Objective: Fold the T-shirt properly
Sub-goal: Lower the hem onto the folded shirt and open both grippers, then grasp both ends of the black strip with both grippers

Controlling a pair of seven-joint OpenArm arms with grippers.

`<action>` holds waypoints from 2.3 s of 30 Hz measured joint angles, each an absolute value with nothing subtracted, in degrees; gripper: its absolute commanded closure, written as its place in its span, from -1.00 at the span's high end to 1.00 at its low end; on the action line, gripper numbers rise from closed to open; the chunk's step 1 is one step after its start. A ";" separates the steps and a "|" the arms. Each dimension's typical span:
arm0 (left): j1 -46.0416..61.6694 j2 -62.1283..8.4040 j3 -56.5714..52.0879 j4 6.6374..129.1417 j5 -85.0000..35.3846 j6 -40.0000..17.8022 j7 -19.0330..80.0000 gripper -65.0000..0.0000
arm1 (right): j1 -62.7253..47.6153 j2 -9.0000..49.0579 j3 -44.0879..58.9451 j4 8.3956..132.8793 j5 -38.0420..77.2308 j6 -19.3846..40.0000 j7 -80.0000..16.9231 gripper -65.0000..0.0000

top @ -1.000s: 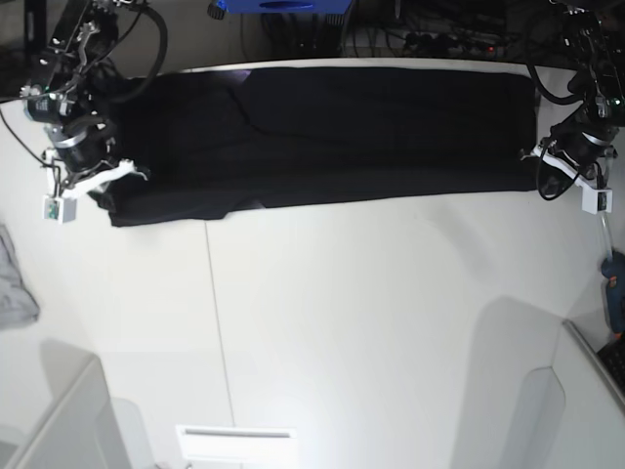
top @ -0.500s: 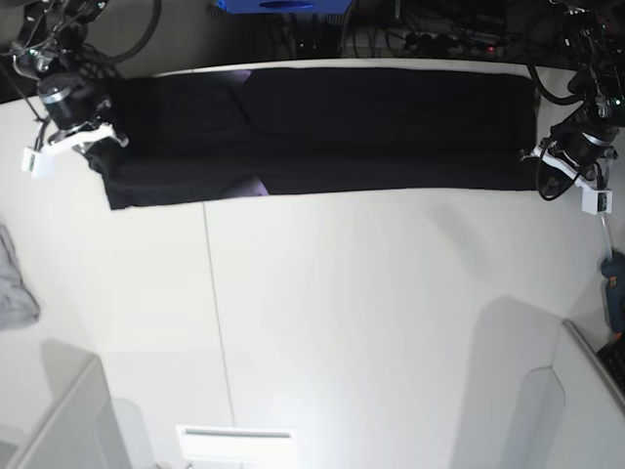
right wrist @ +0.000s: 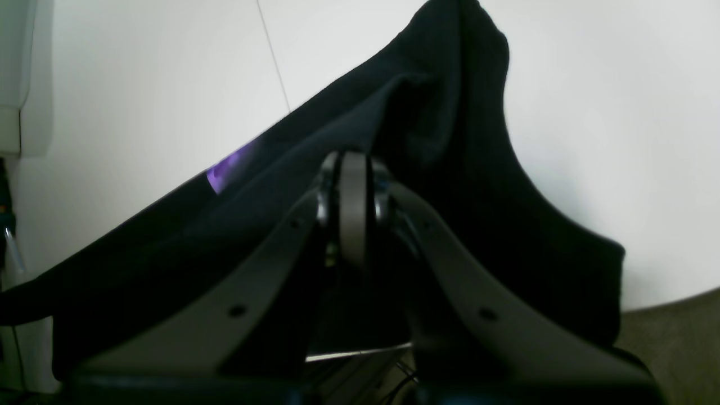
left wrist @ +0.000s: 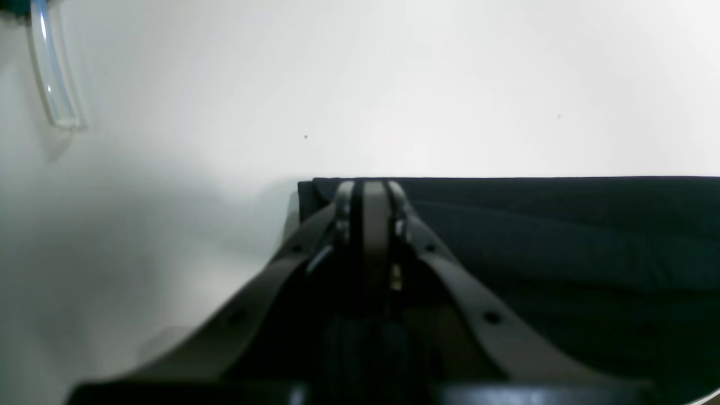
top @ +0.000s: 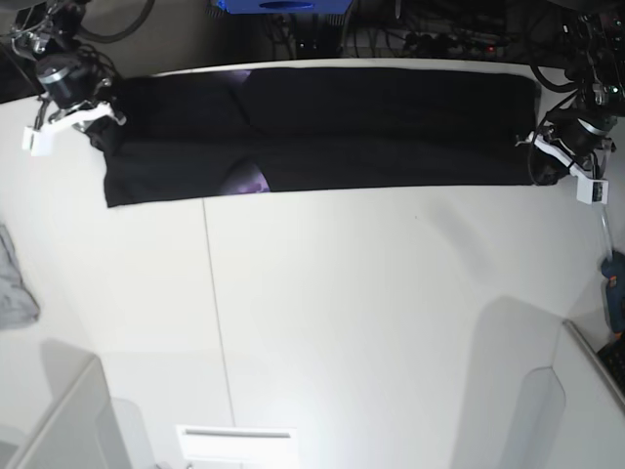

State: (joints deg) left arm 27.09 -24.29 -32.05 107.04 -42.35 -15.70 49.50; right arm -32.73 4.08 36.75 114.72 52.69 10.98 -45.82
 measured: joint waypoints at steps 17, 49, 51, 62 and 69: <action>32.62 -24.36 -35.53 107.37 -42.24 -15.92 49.19 -1.00 | -35.73 2.61 33.36 114.65 44.97 11.00 -45.30 -1.00; 35.11 -24.12 -36.93 107.90 -42.13 -15.92 49.34 0.34 | -34.83 -1.28 37.12 114.30 36.99 11.00 -43.94 -0.27; 35.09 -24.14 -40.16 108.01 -42.13 -15.86 49.28 0.44 | -34.81 -1.26 37.12 114.30 37.01 11.00 -40.69 -0.27; 33.08 -20.53 -35.88 109.51 -41.87 -15.92 49.25 -1.00 | -28.32 -0.99 37.17 112.57 36.71 26.87 -44.36 -1.00; 32.99 -20.67 -32.08 104.14 -41.80 -15.49 49.12 -1.00 | -21.65 -1.50 37.12 106.78 23.83 27.35 -47.68 -1.00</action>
State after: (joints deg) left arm 32.99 -20.67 -32.08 104.14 -41.80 -15.49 49.12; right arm -21.65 -1.50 37.12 106.78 23.83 27.35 -47.68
